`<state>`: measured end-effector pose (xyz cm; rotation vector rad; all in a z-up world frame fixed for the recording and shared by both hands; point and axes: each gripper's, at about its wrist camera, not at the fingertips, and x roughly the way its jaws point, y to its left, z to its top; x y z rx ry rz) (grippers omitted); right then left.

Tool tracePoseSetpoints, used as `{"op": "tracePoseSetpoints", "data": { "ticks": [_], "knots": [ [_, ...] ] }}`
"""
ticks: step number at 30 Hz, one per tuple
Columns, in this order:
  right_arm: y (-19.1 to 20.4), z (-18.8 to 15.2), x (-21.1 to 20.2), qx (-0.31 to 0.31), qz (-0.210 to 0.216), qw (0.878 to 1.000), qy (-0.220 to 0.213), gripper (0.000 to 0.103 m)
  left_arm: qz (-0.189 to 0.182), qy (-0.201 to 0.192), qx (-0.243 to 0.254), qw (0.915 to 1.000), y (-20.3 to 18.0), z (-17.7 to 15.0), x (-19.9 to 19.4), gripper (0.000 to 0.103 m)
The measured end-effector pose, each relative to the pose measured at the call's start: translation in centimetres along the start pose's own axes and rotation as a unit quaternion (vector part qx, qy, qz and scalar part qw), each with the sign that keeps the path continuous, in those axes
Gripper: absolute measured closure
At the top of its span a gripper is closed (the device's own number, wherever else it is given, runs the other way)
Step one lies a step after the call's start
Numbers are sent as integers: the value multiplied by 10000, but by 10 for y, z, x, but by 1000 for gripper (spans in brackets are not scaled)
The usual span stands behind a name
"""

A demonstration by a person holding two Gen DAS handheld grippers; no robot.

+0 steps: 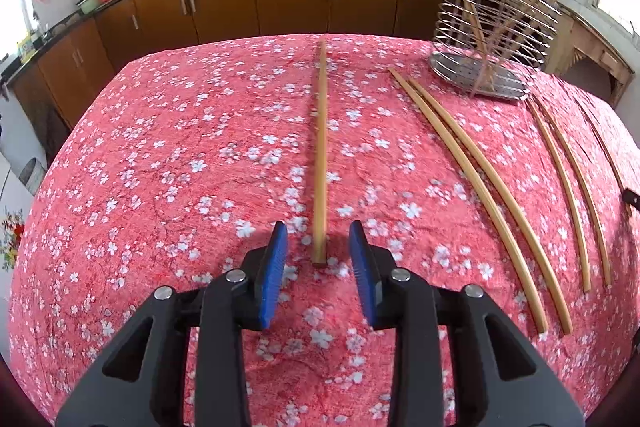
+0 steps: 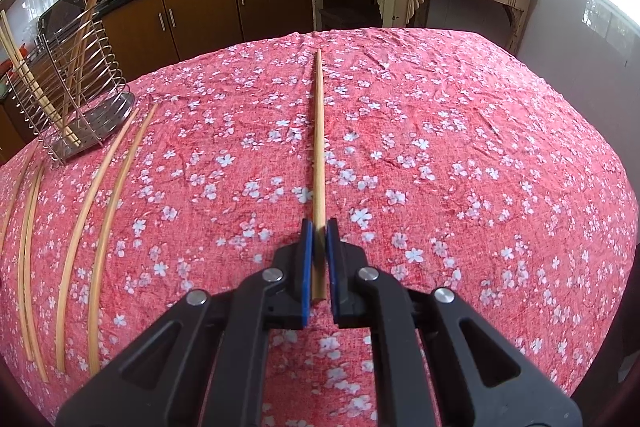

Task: Organize utensils
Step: 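Lift both held chopsticks and carry them over the wire basket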

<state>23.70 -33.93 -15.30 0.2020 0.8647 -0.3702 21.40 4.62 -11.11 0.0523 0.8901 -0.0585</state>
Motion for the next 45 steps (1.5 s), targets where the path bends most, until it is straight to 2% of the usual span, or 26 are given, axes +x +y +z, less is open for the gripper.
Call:
{"op": "tracePoseSetpoints", "data": {
  "ticks": [2, 4, 8, 11, 18, 22, 26, 36, 45],
  "knots": [
    [-1, 0, 0, -5, 3, 10000, 0, 95, -4, -6, 6, 10000, -1, -1, -1, 92],
    [-2, 0, 0, 7, 17, 10000, 0, 95, -3, -5, -35, 10000, 0, -1, -1, 96],
    [-7, 0, -2, 71, 68, 9999, -37, 96, -8, -13, 45, 10000, -3, -2, -2, 96],
    [-9, -2, -13, 25, 44, 9997, -248, 96, -51, -143, 91, 9998, -3, -5, -10, 96],
    [-11, 5, -67, -116, -45, 9921, -1250, 96, -160, -913, 37, 9957, 8, -3, -51, 96],
    [-11, 15, -97, -157, -57, 9840, -1773, 96, -156, -1506, -25, 9885, 11, 5, -81, 96],
    [-12, 22, -111, -107, 4, 9795, -2013, 96, -111, -1916, -52, 9814, 11, 11, -98, 96],
    [-12, 33, -136, -36, 254, 9698, -2425, 96, -207, -2558, -342, 9659, 18, 20, -127, 96],
    [-11, 57, -164, 28, 448, 9570, -2866, 96, -247, -3026, -522, 9514, 21, 44, -151, 96]
  ]
}}
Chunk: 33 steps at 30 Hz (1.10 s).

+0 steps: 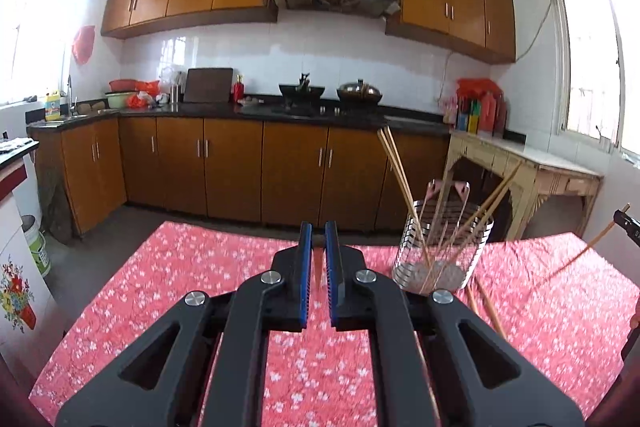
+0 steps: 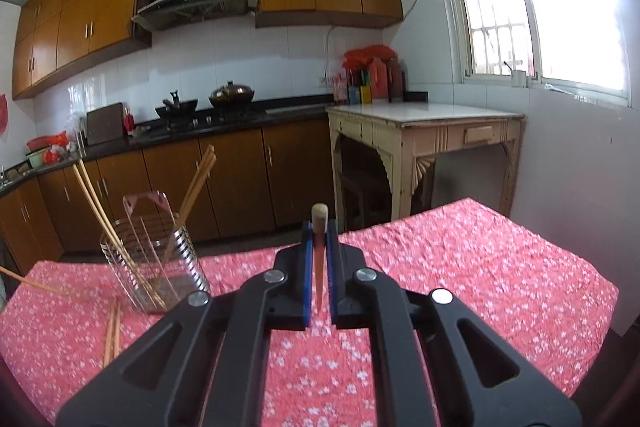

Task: Organize utensils
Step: 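Lift both held chopsticks and carry them over the wire basket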

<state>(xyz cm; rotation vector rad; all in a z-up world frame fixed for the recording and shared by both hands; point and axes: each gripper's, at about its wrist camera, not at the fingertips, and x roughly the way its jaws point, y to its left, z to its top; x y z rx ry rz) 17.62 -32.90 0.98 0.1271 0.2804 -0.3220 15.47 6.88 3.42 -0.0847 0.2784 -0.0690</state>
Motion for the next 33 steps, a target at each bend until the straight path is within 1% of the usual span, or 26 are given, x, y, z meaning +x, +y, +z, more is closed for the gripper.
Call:
{"op": "tracePoseSetpoints", "data": {
  "ticks": [6, 13, 16, 21, 26, 30, 33],
  "knots": [
    [7, 19, -3, 12, 147, 9997, -177, 96, -32, -213, -88, 9997, -2, 18, -3, 96],
    [17, 34, -11, -1, 370, 9987, -342, 96, -52, -447, 12, 9990, -11, 28, -9, 96],
    [22, 39, -16, 38, 523, 9979, -379, 96, -61, -532, 86, 9985, -16, 31, -11, 96],
    [28, 45, -24, 123, 815, 9959, -374, 96, -134, -554, 80, 9983, -21, 36, -11, 96],
    [35, 56, -30, 214, 1145, 9925, -359, 96, -338, -544, -24, 9979, -23, 45, -13, 96],
    [42, 67, -33, 318, 1413, 9888, -355, 96, -517, -537, -142, 9971, -26, 60, -13, 96],
    [49, 78, -36, 331, 1539, 9866, -428, 96, -649, -616, -214, 9958, -31, 75, -15, 96]
  ]
}}
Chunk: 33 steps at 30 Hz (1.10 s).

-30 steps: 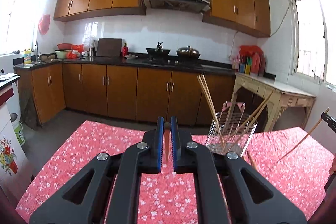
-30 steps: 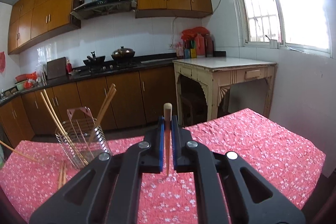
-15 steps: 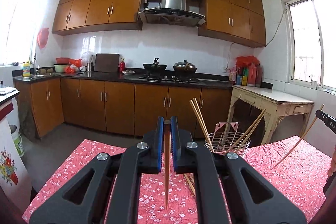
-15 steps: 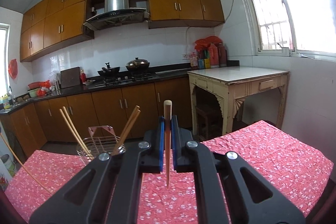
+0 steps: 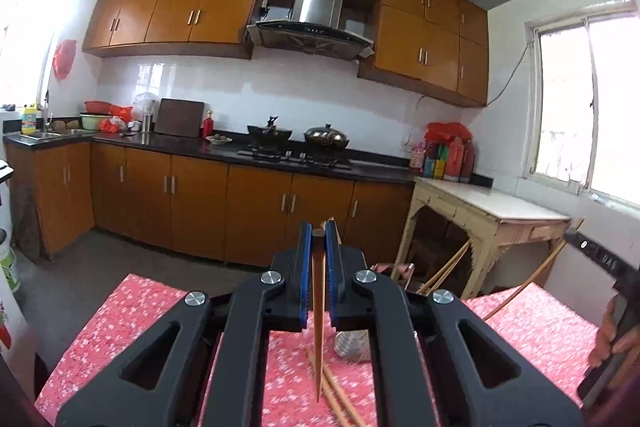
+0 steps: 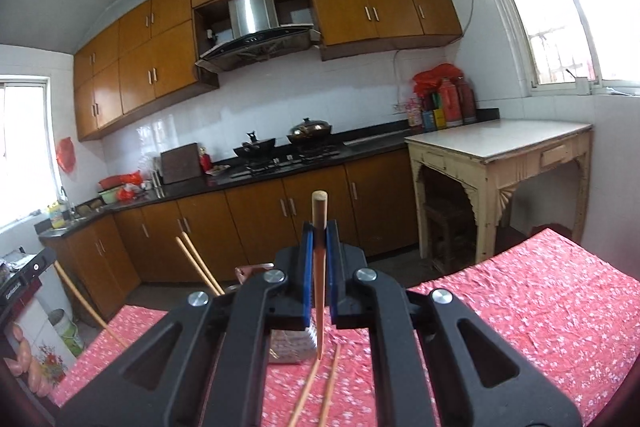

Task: Organize utensils
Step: 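Lift both held chopsticks and carry them over the wire basket, then open both tools to drop the chopsticks into the wire basket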

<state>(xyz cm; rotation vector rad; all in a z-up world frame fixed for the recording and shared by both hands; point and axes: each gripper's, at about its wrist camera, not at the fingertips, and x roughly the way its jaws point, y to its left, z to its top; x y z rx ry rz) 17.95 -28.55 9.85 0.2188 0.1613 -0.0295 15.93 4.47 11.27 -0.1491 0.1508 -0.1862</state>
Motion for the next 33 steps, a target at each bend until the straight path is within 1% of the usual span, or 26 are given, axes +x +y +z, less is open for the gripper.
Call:
{"op": "tracePoseSetpoints", "data": {
  "ticks": [7, 9, 11, 14, 16, 19, 21, 26, 33],
  "knots": [
    [21, 32, 4, -51, 270, 9993, -263, 96, -222, -393, 33, 9990, -28, 44, 5, 96],
    [26, 41, 11, -27, 297, 9991, -286, 96, -270, -460, 16, 9986, -35, 54, 12, 96],
    [31, 49, 20, 20, 364, 9989, -278, 96, -225, -563, 37, 9982, -44, 64, 22, 96],
    [42, 57, 38, -2, 476, 9986, -238, 96, -210, -558, -23, 9982, -52, 73, 41, 96],
    [49, 60, 48, -77, 465, 9986, -231, 96, -207, -562, -79, 9982, -55, 76, 53, 96],
    [56, 61, 70, -130, 466, 9987, -136, 96, -172, -654, -82, 9977, -62, 77, 66, 96],
    [60, 59, 81, -161, 467, 9988, -66, 96, -165, -643, -73, 9978, -66, 74, 76, 96],
    [63, 51, 112, -230, 500, 9983, 190, 96, -109, -403, -34, 9991, -71, 58, 104, 96],
    [63, 35, 147, -166, 656, 9960, 583, 96, -21, -80, -18, 10000, -66, 42, 131, 96]
  ]
}}
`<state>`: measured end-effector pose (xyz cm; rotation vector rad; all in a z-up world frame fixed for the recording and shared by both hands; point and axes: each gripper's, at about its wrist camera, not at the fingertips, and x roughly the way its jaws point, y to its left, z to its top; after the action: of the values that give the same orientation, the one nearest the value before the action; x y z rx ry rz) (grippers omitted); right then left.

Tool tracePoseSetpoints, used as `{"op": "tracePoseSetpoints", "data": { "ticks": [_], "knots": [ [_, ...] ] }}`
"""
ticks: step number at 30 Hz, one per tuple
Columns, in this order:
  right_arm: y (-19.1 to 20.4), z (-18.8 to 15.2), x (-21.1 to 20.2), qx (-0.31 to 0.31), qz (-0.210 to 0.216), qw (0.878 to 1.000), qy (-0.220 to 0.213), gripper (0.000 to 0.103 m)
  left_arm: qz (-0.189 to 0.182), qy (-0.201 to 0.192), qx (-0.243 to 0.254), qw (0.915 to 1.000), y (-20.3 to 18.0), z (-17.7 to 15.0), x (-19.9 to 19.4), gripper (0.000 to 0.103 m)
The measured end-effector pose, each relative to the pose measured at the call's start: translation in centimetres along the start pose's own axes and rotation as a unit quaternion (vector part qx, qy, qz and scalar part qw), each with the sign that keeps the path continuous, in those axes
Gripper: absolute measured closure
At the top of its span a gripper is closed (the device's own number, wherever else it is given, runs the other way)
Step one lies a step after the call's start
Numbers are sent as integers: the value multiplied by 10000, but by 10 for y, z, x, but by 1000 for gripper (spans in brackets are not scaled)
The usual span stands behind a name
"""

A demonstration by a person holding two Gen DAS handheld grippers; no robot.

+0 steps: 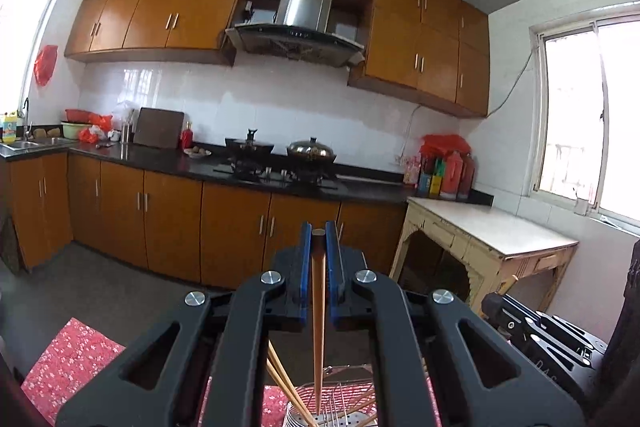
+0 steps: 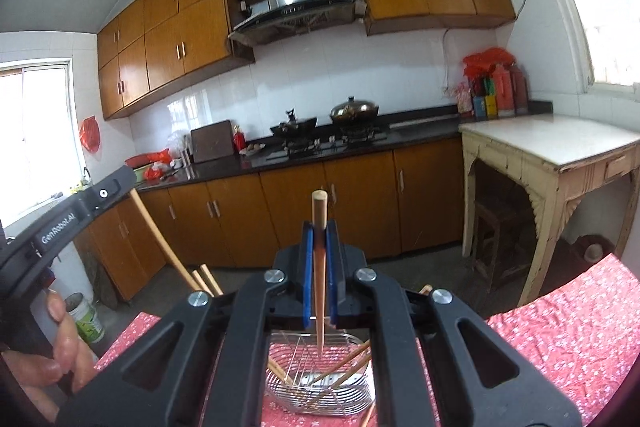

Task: Organize utensils
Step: 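Open both tools to drop the chopsticks into the wire basket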

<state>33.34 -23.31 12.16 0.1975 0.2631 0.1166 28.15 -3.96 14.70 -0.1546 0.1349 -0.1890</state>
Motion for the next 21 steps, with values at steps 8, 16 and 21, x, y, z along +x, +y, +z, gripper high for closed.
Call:
{"op": "tracePoseSetpoints", "data": {
  "ticks": [8, 16, 21],
  "knots": [
    [-10, -4, 33, 199, 113, 9988, 441, 96, 79, 312, 63, 9995, -2, -11, 21, 96],
    [-25, -11, 52, 178, -286, 9975, 621, 77, 365, 483, 85, 9981, 5, -13, 31, 76],
    [-32, -13, 34, 109, -462, 9980, 426, 73, 548, 392, 107, 9977, 17, -7, 20, 63]
  ]
}}
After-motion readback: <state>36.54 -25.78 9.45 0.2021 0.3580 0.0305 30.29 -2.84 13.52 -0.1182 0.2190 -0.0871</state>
